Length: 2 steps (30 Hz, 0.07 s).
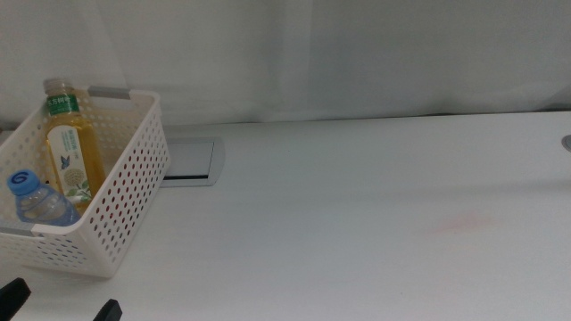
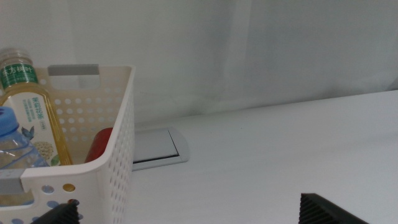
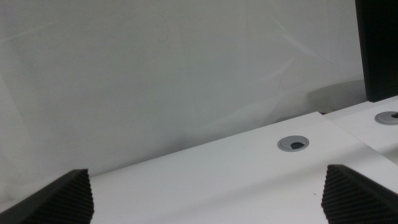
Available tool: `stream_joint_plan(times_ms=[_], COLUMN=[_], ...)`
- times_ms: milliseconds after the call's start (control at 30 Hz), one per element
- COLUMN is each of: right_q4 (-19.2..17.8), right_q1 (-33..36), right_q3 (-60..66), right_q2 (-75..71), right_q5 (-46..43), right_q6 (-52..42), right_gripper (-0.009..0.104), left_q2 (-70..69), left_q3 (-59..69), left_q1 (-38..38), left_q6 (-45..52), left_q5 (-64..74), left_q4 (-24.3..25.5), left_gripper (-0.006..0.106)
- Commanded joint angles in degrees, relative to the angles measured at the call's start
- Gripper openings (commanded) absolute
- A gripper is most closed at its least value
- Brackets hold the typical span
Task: Use arms to grab the bottles and put them into the dustbin to the left of the table.
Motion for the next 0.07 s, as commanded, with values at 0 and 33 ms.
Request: stream_joint_plan(times_ms=[0, 33], right_q4=[0.2, 0.2], right_q1=[-0.6, -0.6], right_q3=[0.3, 0.3], right_q2=[-1.9, -1.9], right_q5=[0.2, 0.2], right_q6=[-0.4, -0.4], right_gripper=[0.103, 0.103], left_q2=[-0.2, -0.2], left_q3=[2.3, 2.3], left_q1=[0.0, 0.0], left_q6=[-0.1, -0.1], left_q5=[0.6, 0.6], left_q4=[-0.2, -0.2], left_gripper=[0.093, 0.093])
